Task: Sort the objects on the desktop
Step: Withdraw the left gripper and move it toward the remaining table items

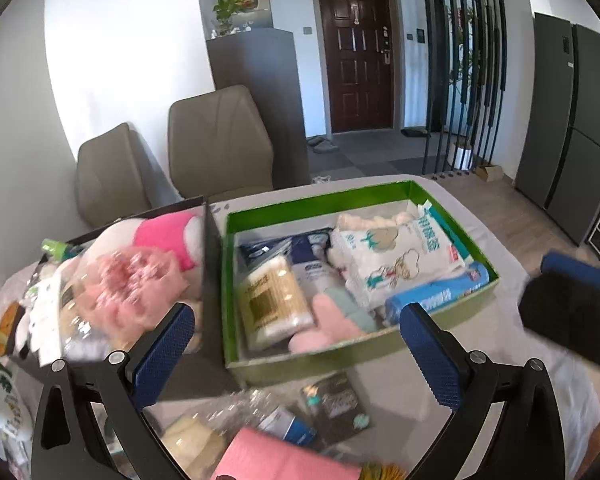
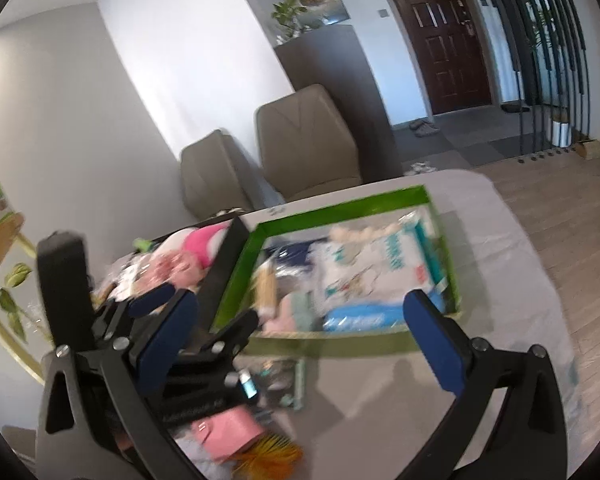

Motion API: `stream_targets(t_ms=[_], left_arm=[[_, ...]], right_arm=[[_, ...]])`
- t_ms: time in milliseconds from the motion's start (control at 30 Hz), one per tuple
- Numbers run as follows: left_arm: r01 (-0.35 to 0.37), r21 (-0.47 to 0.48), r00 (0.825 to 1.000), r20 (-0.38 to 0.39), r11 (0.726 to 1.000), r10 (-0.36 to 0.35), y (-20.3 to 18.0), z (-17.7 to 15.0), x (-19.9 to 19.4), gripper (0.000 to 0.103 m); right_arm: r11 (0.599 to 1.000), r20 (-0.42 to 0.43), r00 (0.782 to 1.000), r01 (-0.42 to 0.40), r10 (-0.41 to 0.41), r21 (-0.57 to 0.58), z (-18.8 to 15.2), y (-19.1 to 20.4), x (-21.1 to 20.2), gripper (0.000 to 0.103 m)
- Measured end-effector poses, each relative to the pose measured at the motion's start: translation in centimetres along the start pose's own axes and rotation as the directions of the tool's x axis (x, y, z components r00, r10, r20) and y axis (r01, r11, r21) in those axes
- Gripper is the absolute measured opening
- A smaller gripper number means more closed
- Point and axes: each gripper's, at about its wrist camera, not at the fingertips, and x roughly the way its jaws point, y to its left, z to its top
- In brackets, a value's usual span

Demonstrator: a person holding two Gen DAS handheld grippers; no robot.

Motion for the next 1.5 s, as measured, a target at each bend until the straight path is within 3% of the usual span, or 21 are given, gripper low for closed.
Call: stream_targets(t_ms=[367,800,1233,1500], left_arm=[[-0.03,-0.016,0.999,0.019,0.999,0.031,2.5,-3.8,-6.3,0.102],[-0.033,-0.098,0.999,0.034,0.995,0.037,8.7,-9.7,-13.2,0.102],[-0.022,-0.217,1.0,0.015,0.976,0.026,15.2,-15.1,-15.9,0.102],[0.034,-0.321,0.999,-0.004,0.946,-0.037,19.5,-18.1,-15.5,0.102]], right_arm=[[0.998,-0.009,0.999,-0.052,0.051,-0.02,-3.9,4.8,-4.8,0.103],[0.995,-0.023,0.997,-0.07,0.068,-0.078,-8.4,12.0,-8.4,0.103],[0.988,-0.076,0.993,-0.099,0.091,-0.122,-12.5,17.6,-7.4,0.103],[0.985,-0.119,0.986,-0.128,0.113,-0.118,-14.7,19.5,-5.3,0.103]])
